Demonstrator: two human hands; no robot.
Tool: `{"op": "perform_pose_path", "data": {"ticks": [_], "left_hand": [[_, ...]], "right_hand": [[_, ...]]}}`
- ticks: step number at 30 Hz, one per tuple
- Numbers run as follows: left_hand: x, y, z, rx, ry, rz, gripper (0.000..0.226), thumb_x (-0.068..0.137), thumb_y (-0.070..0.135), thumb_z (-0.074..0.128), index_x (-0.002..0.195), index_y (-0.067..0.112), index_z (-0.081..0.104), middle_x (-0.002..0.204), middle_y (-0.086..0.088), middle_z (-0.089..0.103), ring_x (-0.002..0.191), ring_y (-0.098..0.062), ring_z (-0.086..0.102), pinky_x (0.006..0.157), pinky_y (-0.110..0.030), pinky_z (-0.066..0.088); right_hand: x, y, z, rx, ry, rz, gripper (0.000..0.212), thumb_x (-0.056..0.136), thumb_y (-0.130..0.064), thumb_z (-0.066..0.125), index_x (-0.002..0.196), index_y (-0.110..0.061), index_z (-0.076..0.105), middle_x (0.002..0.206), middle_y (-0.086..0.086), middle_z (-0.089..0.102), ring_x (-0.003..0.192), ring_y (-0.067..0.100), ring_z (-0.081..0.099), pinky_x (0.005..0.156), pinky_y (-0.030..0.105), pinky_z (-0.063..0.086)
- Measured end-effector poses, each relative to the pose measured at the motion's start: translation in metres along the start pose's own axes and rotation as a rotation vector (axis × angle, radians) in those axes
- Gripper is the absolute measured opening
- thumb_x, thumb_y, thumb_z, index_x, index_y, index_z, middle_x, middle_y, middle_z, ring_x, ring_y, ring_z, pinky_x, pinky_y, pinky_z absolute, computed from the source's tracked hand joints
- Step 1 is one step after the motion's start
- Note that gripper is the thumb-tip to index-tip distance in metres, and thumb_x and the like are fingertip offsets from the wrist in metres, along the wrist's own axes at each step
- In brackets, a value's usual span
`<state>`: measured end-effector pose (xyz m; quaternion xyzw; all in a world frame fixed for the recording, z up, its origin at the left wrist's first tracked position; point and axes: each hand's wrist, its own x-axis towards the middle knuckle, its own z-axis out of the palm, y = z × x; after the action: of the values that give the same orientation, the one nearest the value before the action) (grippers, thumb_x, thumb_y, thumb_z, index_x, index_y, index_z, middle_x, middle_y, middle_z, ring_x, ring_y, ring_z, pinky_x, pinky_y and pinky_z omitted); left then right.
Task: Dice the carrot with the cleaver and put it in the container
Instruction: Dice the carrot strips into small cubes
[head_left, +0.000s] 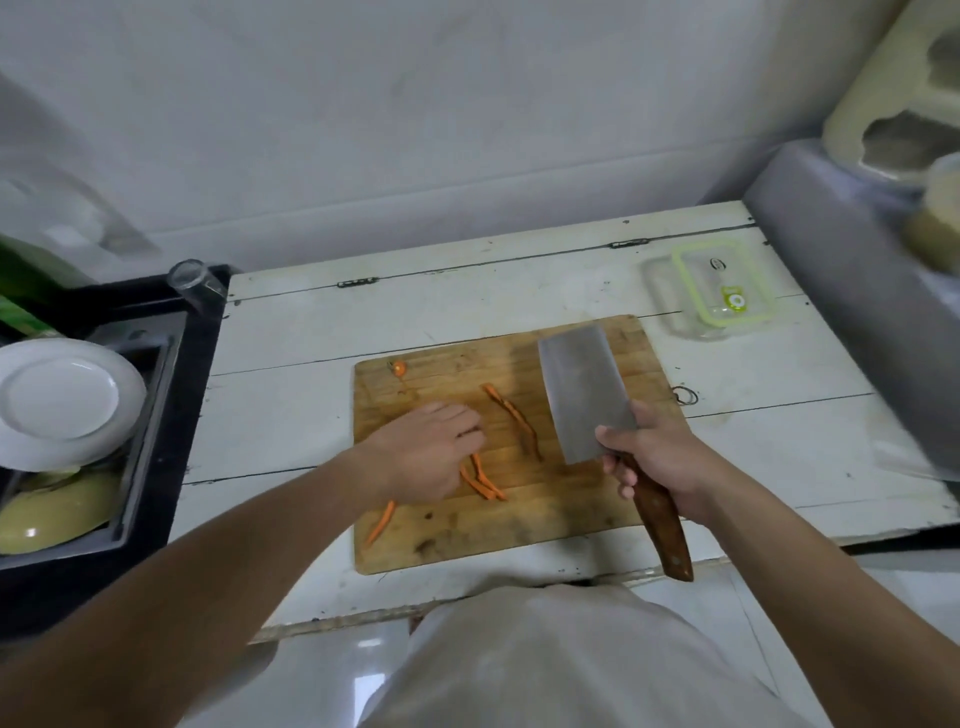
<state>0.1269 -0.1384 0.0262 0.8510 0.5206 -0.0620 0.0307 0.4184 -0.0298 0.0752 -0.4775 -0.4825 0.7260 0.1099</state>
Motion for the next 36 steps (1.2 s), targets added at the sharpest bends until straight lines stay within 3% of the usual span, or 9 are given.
{"op": "perform_pose_path", "data": {"ticks": [3,7,11,19,21,25,28,32,36], "left_hand": [[0.006,0.004,0.003,-0.004,-0.066,0.168,0.045,0.093,0.039,0.053,0.133,0.019,0.058,0.132,-0.001,0.056,0.124,-0.021,0.049,0.111,-0.038,0.039],[0.016,0.009,0.014,0.007,0.042,0.212,0.019,0.096,0.034,0.066,0.109,0.02,0.063,0.107,0.0,0.061,0.098,-0.021,0.057,0.086,-0.034,0.048],[0.017,-0.015,0.013,0.028,0.104,-0.101,0.013,0.093,0.027,0.072,0.099,0.018,0.063,0.096,-0.004,0.062,0.09,-0.027,0.062,0.077,-0.039,0.049],[0.054,0.006,-0.016,-0.23,-0.084,-0.407,0.045,0.105,0.046,0.04,0.144,0.025,0.049,0.131,-0.004,0.053,0.126,-0.026,0.046,0.106,-0.045,0.039],[0.073,0.028,-0.016,-0.375,-0.106,-0.562,0.039,0.106,0.044,0.043,0.137,0.023,0.056,0.132,-0.009,0.052,0.127,-0.031,0.047,0.108,-0.045,0.04],[0.078,0.078,-0.01,-0.431,-0.097,-0.566,0.014,0.101,0.018,0.055,0.111,0.013,0.065,0.12,-0.011,0.056,0.119,-0.031,0.052,0.102,-0.038,0.042],[0.06,0.098,-0.007,-0.486,-0.062,-0.75,0.028,0.096,-0.002,0.044,0.117,0.012,0.055,0.115,-0.013,0.062,0.109,-0.037,0.062,0.087,-0.043,0.048],[0.042,0.103,-0.006,-0.661,-0.046,-1.009,0.032,0.09,-0.001,0.046,0.11,0.019,0.06,0.104,-0.011,0.07,0.103,-0.036,0.066,0.082,-0.042,0.052],[0.032,0.088,-0.002,-1.088,-0.033,-1.091,0.019,0.087,0.004,0.066,0.084,0.022,0.061,0.085,-0.002,0.07,0.078,-0.025,0.067,0.08,-0.043,0.059]], "right_hand": [[-0.003,0.003,-0.002,0.008,0.022,-0.006,0.026,0.1,-0.01,0.058,0.126,-0.013,0.053,0.068,0.014,0.055,0.048,0.017,0.043,0.046,0.031,0.044],[-0.007,0.006,0.001,0.029,0.033,-0.009,0.026,0.1,-0.01,0.057,0.126,-0.013,0.053,0.068,0.015,0.054,0.049,0.018,0.043,0.046,0.031,0.044],[-0.01,0.006,0.001,0.028,0.051,-0.013,0.023,0.1,-0.009,0.056,0.123,-0.01,0.053,0.067,0.014,0.054,0.048,0.017,0.042,0.045,0.03,0.043],[-0.018,0.004,-0.008,0.026,0.094,-0.007,0.02,0.101,-0.007,0.054,0.121,-0.007,0.053,0.066,0.014,0.051,0.047,0.018,0.04,0.044,0.03,0.042],[-0.019,0.002,-0.01,0.023,0.103,0.003,0.021,0.101,-0.007,0.054,0.122,-0.008,0.053,0.066,0.015,0.051,0.048,0.018,0.04,0.044,0.03,0.042],[-0.021,0.0,-0.014,-0.017,0.107,0.003,0.018,0.101,-0.006,0.053,0.119,-0.007,0.053,0.065,0.015,0.051,0.047,0.018,0.04,0.044,0.03,0.041],[-0.019,0.001,-0.014,-0.16,0.132,-0.015,0.01,0.099,-0.004,0.052,0.108,-0.005,0.053,0.064,0.019,0.053,0.045,0.023,0.044,0.045,0.032,0.042],[-0.014,0.013,-0.01,-0.497,0.182,-0.082,0.007,0.094,-0.009,0.051,0.087,-0.01,0.053,0.053,0.021,0.057,0.04,0.034,0.054,0.044,0.038,0.043],[-0.011,0.018,-0.005,-0.544,0.174,-0.058,0.006,0.096,-0.011,0.051,0.092,-0.016,0.052,0.05,0.013,0.058,0.04,0.031,0.056,0.044,0.034,0.045]]}}
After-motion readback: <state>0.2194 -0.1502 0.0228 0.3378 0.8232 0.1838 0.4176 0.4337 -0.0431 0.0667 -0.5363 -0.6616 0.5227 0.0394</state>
